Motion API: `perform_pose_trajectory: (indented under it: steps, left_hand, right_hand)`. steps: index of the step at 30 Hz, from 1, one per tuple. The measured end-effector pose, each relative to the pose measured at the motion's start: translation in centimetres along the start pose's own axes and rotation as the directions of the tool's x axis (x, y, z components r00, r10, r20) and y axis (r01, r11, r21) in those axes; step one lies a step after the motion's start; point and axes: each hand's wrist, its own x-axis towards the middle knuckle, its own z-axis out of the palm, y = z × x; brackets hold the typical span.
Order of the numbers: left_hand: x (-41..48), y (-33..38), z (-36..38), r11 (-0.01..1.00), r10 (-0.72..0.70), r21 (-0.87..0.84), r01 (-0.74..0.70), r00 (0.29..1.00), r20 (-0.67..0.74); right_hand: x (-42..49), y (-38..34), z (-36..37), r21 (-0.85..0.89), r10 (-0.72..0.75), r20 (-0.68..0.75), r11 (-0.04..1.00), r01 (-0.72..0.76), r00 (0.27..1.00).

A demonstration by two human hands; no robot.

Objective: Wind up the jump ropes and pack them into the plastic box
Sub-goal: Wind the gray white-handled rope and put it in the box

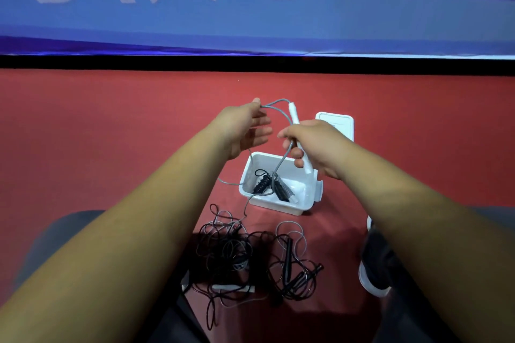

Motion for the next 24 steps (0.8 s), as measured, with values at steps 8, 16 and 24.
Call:
perform_pose_trajectory:
  steps: [8, 16, 24]
  left_hand:
    - [-1.8, -2.3, 0.3, 0.786, -0.289, 0.615, -0.061, 0.843, 0.454]
    - [-1.9, -2.8, 0.0, 0.789, -0.232, 0.610, -0.072, 0.885, 0.404]
    - [-2.2, -0.1, 0.8, 0.995, -0.087, 0.072, 0.070, 0.958, 0.274]
  right_hand:
    - [0.4, -1.8, -2.4, 0.259, -0.052, -0.045, 0.964, 0.062, 0.998]
    - [2.0, -1.2, -5.1, 0.031, 0.051, -0.252, 0.999, -0.045, 0.966]
    - [1.3, 0.9, -3.7, -0.070, 0.157, -0.116, 0.984, -0.166, 0.981]
